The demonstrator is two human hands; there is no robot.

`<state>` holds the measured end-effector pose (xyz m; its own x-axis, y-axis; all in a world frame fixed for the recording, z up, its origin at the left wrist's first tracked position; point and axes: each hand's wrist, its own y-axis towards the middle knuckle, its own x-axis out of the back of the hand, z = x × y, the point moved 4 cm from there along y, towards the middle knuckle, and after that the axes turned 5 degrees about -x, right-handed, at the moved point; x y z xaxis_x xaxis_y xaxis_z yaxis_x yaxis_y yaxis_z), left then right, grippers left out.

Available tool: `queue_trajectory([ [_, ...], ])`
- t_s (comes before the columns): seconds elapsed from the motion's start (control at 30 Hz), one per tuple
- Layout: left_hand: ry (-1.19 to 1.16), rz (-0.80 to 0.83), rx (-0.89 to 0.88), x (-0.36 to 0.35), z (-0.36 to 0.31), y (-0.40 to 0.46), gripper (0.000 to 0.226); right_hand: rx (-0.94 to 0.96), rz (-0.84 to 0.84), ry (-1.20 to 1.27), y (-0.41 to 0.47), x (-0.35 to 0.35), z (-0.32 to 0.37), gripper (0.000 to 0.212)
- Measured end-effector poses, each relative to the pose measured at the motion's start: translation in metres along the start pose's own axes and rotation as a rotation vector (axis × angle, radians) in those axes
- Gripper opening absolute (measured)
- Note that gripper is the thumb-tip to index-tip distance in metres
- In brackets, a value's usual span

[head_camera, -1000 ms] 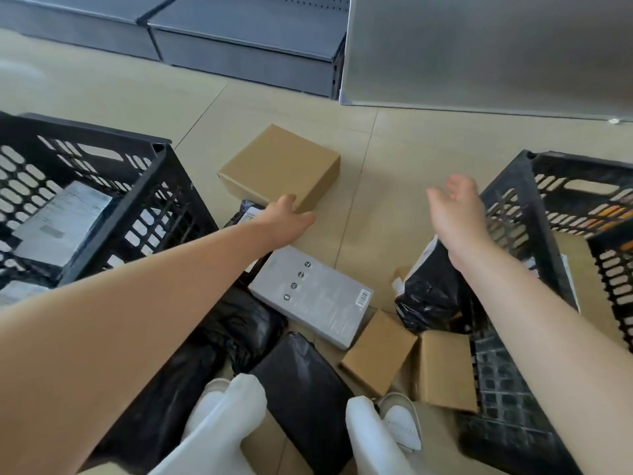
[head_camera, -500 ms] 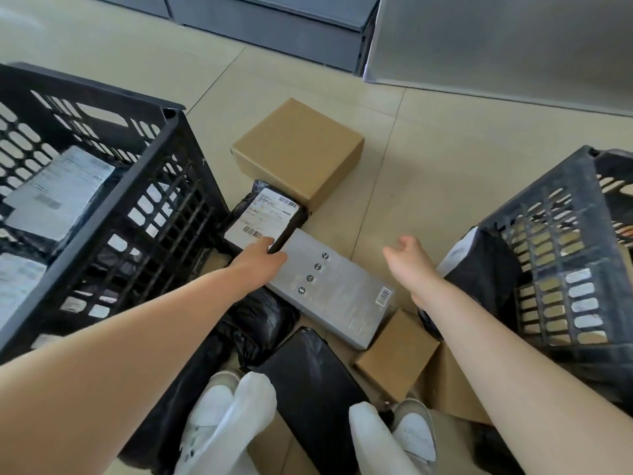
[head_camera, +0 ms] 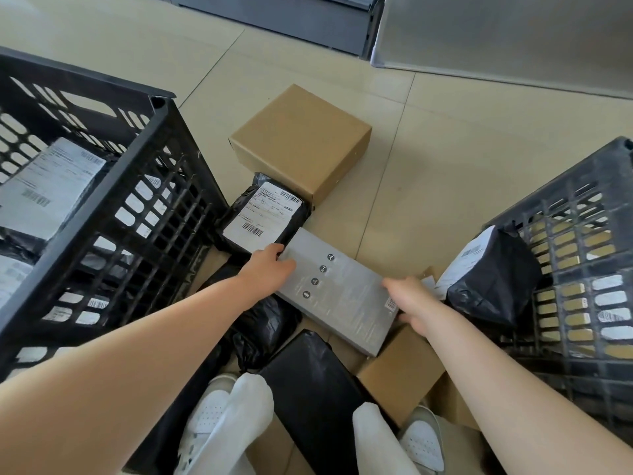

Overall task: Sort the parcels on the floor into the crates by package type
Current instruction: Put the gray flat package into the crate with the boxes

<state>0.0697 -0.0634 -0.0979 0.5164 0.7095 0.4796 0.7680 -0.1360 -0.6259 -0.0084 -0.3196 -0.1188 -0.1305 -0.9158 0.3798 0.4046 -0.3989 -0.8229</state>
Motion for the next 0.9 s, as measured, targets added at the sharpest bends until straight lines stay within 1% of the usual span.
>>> queue_trajectory([
  [0.07,-0.019,-0.009,0.01,0.0,-0.004,-0.001,0.063,0.002,0.002,0.055,0.0,0.0,-0.002,0.014],
  [0.17,-0.064,-0.05,0.016,0.005,-0.008,0.0,0.068,-0.016,0.051,0.132,0.002,0.001,-0.005,0.027],
  [0.23,-0.085,-0.086,0.027,0.009,-0.007,0.003,0.065,-0.04,0.07,0.214,-0.004,0.003,-0.003,0.03],
  [0.33,-0.103,-0.12,0.064,0.009,-0.011,0.001,0.068,-0.05,0.073,0.353,-0.013,0.009,0.001,0.018],
  [0.43,-0.131,-0.127,0.061,0.002,-0.016,0.0,0.056,-0.04,0.057,0.471,-0.02,0.017,0.001,0.014],
  [0.53,-0.177,-0.167,0.057,0.005,-0.022,0.001,0.058,-0.016,0.046,0.57,-0.024,0.02,-0.004,0.011],
  [0.6,-0.222,-0.18,0.073,0.009,-0.026,0.001,0.06,0.004,0.027,0.58,-0.025,0.021,-0.008,0.007],
  [0.7,-0.285,-0.186,0.073,0.012,-0.03,-0.001,0.055,0.026,0.013,0.584,-0.027,0.024,-0.007,0.014],
  [0.8,-0.293,-0.183,0.085,0.014,-0.025,0.001,0.049,0.035,0.054,0.596,-0.03,0.025,-0.007,0.018],
  [0.87,-0.313,-0.169,0.094,0.013,-0.021,0.002,0.055,0.063,0.082,0.581,-0.034,0.025,-0.005,0.024],
  [0.9,-0.34,-0.161,0.095,0.013,-0.022,0.0,0.064,0.079,0.088,0.573,-0.038,0.026,-0.004,0.027],
])
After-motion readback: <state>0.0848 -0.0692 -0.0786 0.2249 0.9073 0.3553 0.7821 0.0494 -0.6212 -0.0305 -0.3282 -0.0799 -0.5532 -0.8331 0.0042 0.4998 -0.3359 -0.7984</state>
